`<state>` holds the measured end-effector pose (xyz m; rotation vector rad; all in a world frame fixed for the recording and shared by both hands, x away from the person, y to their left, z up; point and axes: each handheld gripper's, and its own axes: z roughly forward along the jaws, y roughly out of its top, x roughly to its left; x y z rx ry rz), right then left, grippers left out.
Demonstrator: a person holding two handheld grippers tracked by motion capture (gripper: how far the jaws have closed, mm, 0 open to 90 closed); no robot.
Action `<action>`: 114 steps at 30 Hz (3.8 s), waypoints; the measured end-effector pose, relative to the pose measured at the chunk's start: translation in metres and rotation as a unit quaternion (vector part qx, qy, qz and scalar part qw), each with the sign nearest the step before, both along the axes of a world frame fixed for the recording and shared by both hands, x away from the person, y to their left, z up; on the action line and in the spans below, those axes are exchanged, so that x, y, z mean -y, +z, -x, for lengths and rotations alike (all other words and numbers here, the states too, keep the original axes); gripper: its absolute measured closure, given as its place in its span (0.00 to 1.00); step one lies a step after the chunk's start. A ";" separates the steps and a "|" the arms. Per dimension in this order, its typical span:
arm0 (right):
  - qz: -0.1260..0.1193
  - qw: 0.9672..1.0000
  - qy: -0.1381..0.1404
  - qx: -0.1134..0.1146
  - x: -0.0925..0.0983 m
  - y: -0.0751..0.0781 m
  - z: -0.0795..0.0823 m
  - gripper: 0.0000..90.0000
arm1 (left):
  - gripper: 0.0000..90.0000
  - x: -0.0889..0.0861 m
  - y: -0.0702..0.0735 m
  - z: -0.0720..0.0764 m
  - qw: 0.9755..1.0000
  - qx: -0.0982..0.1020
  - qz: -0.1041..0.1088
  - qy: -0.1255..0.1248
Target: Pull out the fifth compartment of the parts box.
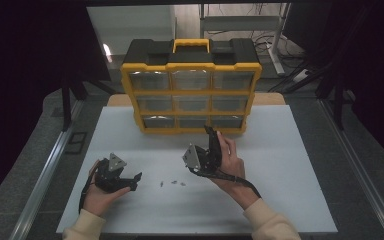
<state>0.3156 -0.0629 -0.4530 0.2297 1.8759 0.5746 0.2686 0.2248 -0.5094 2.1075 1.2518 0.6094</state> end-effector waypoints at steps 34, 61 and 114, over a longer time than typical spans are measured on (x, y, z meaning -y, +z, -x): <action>-0.006 1.000 0.001 0.009 -0.007 0.006 -0.015 0.21 | 0.11 -0.001 0.000 0.000 1.000 0.001 -0.001 -0.001; -0.008 1.000 0.000 0.015 -0.011 0.012 -0.026 0.21 | 0.11 -0.001 0.001 0.000 1.000 -0.001 -0.004 -0.002; 0.000 0.999 -0.021 0.032 -0.024 0.016 -0.061 0.23 | 0.11 -0.003 0.000 -0.001 1.000 -0.002 0.000 -0.002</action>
